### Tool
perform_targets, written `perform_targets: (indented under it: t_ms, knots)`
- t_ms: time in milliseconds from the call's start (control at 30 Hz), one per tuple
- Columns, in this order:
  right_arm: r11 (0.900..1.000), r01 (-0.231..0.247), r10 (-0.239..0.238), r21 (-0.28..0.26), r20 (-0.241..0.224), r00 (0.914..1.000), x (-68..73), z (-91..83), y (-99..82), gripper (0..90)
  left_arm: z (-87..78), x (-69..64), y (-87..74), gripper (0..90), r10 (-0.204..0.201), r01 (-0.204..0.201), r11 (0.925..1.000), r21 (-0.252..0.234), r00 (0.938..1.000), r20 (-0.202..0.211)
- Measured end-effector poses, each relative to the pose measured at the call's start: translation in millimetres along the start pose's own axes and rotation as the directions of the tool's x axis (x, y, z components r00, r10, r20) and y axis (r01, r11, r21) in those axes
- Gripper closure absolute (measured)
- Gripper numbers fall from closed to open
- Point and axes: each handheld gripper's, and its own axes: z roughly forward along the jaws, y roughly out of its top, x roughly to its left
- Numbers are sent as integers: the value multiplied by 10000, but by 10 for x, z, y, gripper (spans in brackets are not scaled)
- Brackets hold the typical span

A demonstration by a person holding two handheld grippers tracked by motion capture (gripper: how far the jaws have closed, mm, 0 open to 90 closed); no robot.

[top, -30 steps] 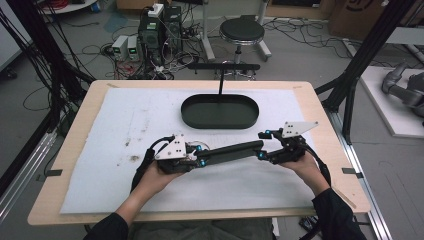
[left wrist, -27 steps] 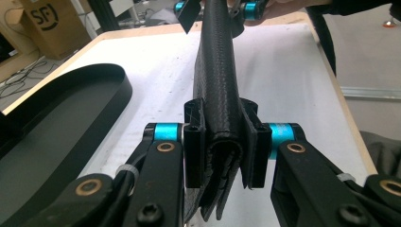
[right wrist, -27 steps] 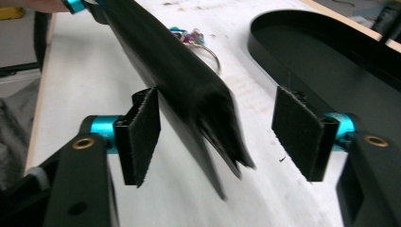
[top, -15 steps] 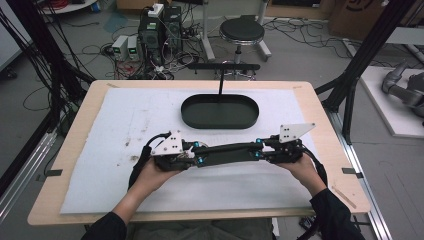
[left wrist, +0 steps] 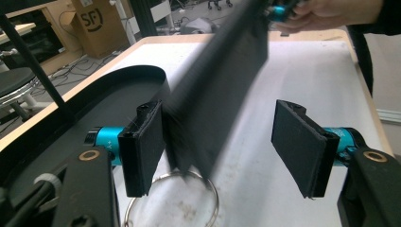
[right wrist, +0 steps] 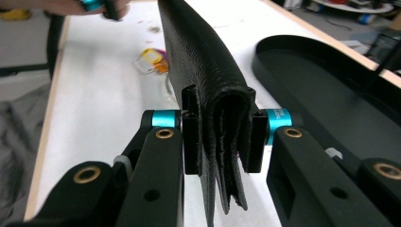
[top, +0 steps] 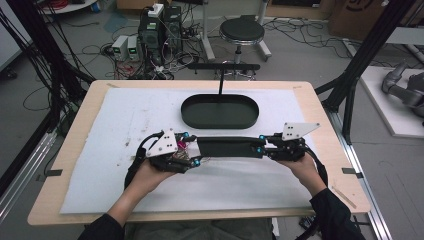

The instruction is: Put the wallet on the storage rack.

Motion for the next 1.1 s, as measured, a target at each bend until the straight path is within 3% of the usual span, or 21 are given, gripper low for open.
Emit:
perform_targets:
  t_ms: [67, 100, 133, 167, 200, 233, 267, 300, 333, 367, 500, 533, 567, 633, 733, 900, 1100]
  knots:
    - [9993, -340, 348, -144, 628, 9974, -42, -41, 7, 756, -77, -16, -19, 351, 76, -77, 9999, -76, 9998, -201]
    - [9993, -340, 348, -144, 628, 9974, -42, -41, 7, 756, -113, -21, -26, 351, 33, -35, 10000, -84, 9996, -274]
    - [9981, -572, 592, -221, 1069, 9925, -72, -69, 19, 756, -160, -25, -31, 351, -26, 23, 10000, -76, 9992, -395]
    - [9981, -572, 592, -221, 1069, 9925, -72, -69, 19, 756, -194, -23, -36, 351, -42, 38, 10000, -85, 9989, -457]
    - [9971, -715, 745, -265, 1416, 9871, -91, -84, 31, 756, -284, -20, -54, 351, -263, 251, 9995, -194, 9977, -632]
    - [9971, -715, 745, -265, 1416, 9871, -91, -84, 31, 756, -284, -20, -54, 351, -263, 251, 9995, -194, 9977, -632]
    - [9958, -860, 902, -316, 1765, 9802, -123, -86, 44, 756, -371, -22, -75, 351, -557, 545, 9984, -172, 9954, -779]
    - [9958, -860, 902, -316, 1765, 9802, -123, -86, 44, 756, -371, -22, -75, 351, -557, 545, 9984, -172, 9954, -779]
    - [9952, -922, 969, -335, 1929, 9764, -142, -82, 52, 756, -411, -25, -89, 351, -762, 757, 9971, -93, 9938, -810]
    - [9940, -1033, 1090, -368, 2303, 9670, -177, -69, 69, 756, -479, -42, -130, 343, -1212, 1214, 9926, -32, 9890, -851]
    - [9898, -1332, 1419, -501, 2698, 9524, -241, -44, 94, 755, -568, -100, -197, 302, -1373, 1376, 9905, -46, 9849, -1059]
    - [9872, -1468, 1587, -617, 3005, 9405, -290, -25, 111, 756, -598, -131, -219, 299, -1351, 1356, 9908, -35, 9834, -1212]
    - [9872, -1468, 1587, -617, 3005, 9405, -290, -25, 111, 756, -612, -149, -231, 299, -1363, 1368, 9906, -49, 9826, -1264]
    - [9844, -1616, 1757, -698, 3268, 9286, -345, 11, 137, 756, -643, -183, -258, 291, -1338, 1340, 9910, -77, 9828, -1275]
    - [9823, -1728, 1874, -729, 3391, 9219, -381, 42, 153, 756, -665, -222, -285, 291, -1209, 1214, 9926, -50, 9825, -1417]
    - [9775, -1906, 2107, -902, 3811, 9002, -478, 194, 200, 756, -684, -241, -305, 280, -1142, 1141, 9934, -101, 9802, -1615]
    - [9759, -1980, 2184, -922, 4066, 8871, -550, 351, 269, 756, -716, -251, -314, 258, -1306, 1276, 9914, -292, 9788, -1574]
